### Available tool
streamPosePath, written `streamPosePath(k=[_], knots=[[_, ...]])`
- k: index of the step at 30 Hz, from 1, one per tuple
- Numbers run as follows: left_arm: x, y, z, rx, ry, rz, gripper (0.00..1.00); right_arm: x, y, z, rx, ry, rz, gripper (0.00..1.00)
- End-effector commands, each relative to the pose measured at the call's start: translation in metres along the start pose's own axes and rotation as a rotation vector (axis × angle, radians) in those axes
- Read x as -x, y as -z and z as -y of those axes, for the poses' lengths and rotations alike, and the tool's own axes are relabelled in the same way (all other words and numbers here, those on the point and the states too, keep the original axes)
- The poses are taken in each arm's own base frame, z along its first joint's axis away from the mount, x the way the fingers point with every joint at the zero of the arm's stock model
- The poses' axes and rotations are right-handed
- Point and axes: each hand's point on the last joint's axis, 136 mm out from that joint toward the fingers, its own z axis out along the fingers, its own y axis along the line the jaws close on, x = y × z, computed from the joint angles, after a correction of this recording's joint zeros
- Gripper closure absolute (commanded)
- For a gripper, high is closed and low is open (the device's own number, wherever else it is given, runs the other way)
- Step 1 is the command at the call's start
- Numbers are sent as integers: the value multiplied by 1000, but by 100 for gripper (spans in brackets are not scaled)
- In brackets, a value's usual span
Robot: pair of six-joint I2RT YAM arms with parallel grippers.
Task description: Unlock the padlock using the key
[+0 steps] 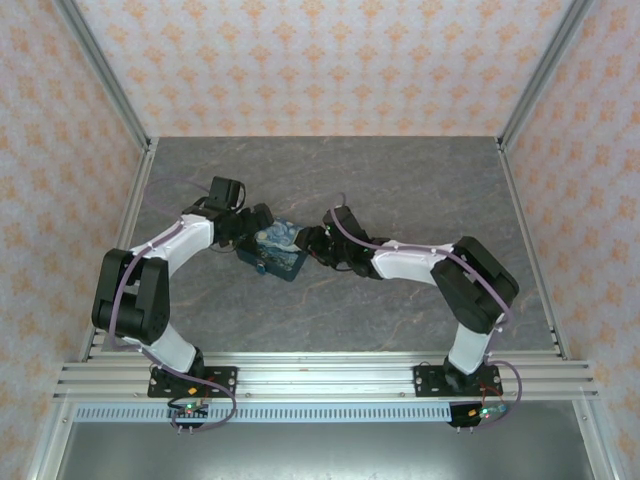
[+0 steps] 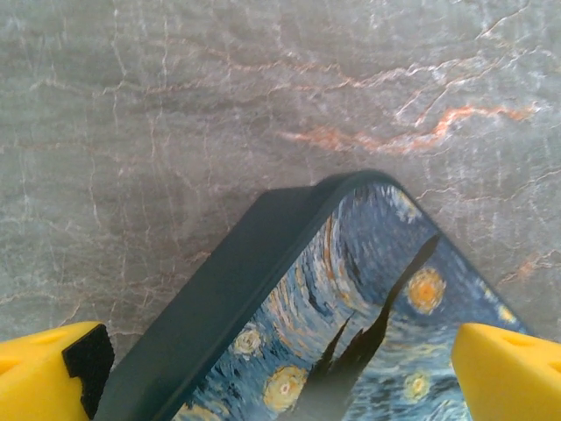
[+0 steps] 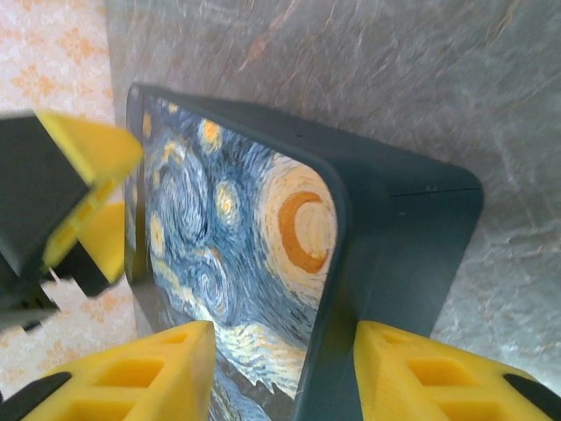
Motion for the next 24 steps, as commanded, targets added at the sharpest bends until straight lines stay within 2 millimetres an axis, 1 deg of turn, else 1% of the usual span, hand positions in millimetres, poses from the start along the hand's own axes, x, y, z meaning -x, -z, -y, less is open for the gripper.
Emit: streamPosePath(k=[1,4,7,12,15,16,19,20,22,24], knots=[[-4,7,12,-66,15,18,0,24,-4,-2,-12,-7,53,57],[-10,9,18,-81,14,27,0,40,-5,0,-14,-36,79,57],[-14,9,23,-84,6,33,0,50,-7,1,-13,-56,90,57],[-19,3,31,-108,27,25,0,59,-8,0,-20,-55,98,57],[-24,3,35,-119,47,26,0,63,-4,-1,-22,-50,105,55],[-24,5,32,-113,60,32,0,64,-2,-1,-23,-46,102,52],[-21,12,15,-41,100,77,0,67,12,1,-35,-37,124,44],[-19,17,9,-17,105,95,0,67,19,4,-44,-34,137,40],[-12,28,0,17,117,139,0,68,34,13,-79,-32,165,36],[-5,40,-9,45,137,186,0,65,48,25,-134,-30,186,34]])
